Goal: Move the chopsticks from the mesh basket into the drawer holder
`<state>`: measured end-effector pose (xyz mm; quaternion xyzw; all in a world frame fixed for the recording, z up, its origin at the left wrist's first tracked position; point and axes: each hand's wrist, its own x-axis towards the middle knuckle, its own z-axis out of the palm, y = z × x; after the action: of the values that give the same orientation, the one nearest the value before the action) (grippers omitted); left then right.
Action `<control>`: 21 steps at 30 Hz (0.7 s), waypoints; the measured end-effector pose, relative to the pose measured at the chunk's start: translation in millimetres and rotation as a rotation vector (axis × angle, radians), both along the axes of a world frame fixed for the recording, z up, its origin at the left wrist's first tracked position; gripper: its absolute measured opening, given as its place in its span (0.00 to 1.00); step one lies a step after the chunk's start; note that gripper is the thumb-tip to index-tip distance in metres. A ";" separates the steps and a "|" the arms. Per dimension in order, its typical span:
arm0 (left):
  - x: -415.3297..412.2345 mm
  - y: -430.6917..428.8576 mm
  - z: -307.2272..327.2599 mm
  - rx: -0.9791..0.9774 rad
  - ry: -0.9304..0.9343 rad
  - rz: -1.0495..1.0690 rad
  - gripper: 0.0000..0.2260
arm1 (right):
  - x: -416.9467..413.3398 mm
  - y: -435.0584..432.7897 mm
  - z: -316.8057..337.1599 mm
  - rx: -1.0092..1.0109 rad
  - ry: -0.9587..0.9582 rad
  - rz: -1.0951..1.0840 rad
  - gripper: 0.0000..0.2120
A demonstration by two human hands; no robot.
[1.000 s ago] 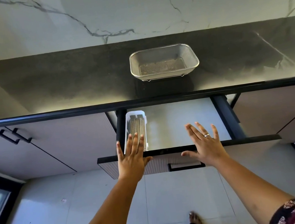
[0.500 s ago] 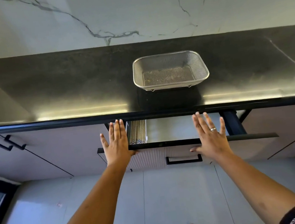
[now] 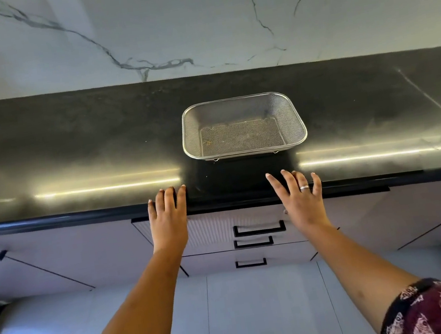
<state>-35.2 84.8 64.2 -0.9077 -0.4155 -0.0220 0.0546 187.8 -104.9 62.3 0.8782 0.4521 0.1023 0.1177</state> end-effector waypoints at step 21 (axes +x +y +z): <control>11.0 9.6 -2.8 0.106 -0.112 0.041 0.37 | 14.0 11.6 -16.2 0.150 -0.140 0.111 0.43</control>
<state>-24.1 94.3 61.5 -0.8922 -0.4345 -0.0937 0.0798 201.9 -93.2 46.1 0.8490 0.4816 0.2035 0.0770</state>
